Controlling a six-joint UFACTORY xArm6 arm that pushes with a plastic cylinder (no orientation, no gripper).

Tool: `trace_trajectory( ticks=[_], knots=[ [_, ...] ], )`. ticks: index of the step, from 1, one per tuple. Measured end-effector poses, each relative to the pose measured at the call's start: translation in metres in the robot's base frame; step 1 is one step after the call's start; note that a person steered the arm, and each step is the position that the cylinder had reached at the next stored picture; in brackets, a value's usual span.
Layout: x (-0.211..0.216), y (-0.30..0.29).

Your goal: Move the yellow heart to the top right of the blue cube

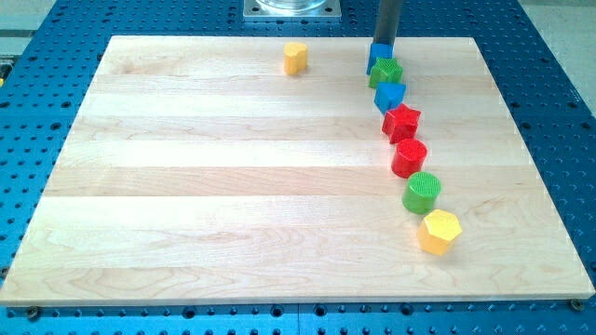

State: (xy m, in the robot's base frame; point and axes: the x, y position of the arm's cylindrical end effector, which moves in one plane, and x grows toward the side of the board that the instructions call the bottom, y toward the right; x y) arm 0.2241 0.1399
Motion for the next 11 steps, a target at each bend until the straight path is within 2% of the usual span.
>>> trace_trajectory(
  ticks=[1, 2, 3, 4, 5, 7, 8, 9, 10, 11],
  knots=[
    [-0.002, 0.000],
    [-0.023, -0.030],
    [-0.032, -0.107],
    [-0.018, -0.204],
    [0.022, -0.177],
    [0.028, -0.143],
    [0.045, -0.150],
    [0.047, -0.126],
    [0.020, -0.082],
    [0.003, -0.062]
  ],
)
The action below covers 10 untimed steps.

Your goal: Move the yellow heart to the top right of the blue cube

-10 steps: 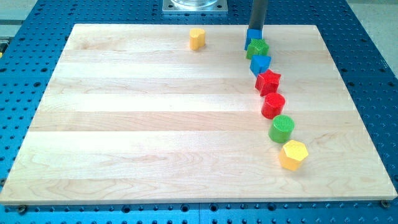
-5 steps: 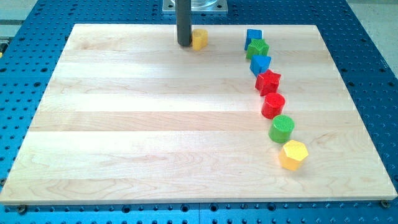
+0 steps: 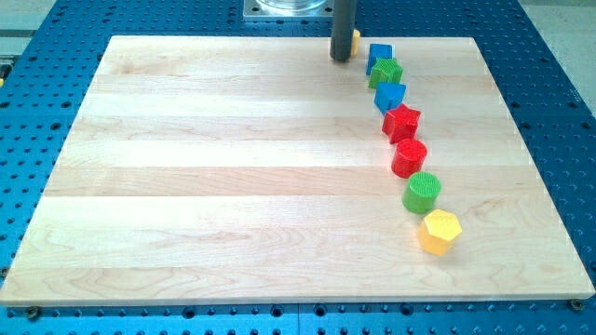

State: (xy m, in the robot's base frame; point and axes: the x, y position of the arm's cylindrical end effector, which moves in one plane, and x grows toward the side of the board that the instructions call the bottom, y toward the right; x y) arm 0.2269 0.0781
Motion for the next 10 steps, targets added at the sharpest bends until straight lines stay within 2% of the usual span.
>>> trace_trajectory(
  ticks=[1, 2, 3, 7, 10],
  knots=[
    [0.000, 0.000],
    [0.002, -0.039],
    [-0.025, -0.049],
    [-0.028, 0.022],
    [-0.016, 0.035]
  ],
)
